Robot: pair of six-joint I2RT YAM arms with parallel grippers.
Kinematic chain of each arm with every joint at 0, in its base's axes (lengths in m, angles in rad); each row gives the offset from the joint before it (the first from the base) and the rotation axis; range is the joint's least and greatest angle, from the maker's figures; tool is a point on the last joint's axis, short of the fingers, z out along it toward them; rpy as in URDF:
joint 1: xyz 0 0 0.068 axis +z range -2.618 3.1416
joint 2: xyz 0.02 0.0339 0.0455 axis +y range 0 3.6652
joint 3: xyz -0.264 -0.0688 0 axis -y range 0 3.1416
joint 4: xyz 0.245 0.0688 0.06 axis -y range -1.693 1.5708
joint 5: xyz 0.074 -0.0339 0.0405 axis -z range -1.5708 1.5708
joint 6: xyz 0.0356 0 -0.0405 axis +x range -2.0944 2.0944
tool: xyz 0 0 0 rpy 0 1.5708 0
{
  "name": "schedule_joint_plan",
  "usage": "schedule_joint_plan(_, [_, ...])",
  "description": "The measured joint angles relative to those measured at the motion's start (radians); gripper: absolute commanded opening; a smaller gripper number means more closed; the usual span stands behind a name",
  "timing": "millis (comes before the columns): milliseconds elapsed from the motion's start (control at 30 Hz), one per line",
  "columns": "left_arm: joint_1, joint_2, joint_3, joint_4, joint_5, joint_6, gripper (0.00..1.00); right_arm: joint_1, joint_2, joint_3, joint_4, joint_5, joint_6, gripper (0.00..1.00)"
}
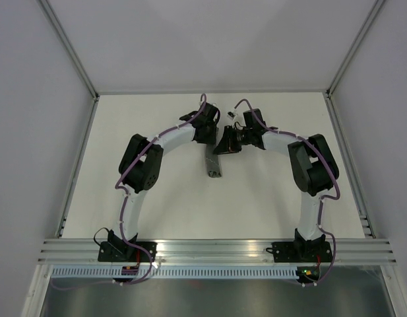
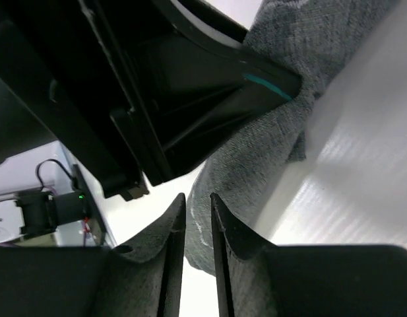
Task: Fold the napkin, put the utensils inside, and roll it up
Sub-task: Roll the napkin with the utensil
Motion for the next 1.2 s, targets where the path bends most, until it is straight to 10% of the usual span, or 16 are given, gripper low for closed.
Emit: schedule_joint_plan(1200, [0.0,-0.006,-0.026,0.066,0.004,-0.023,0.6,-0.032,0.115,0.0,0.113,-0.068,0.15,0.15])
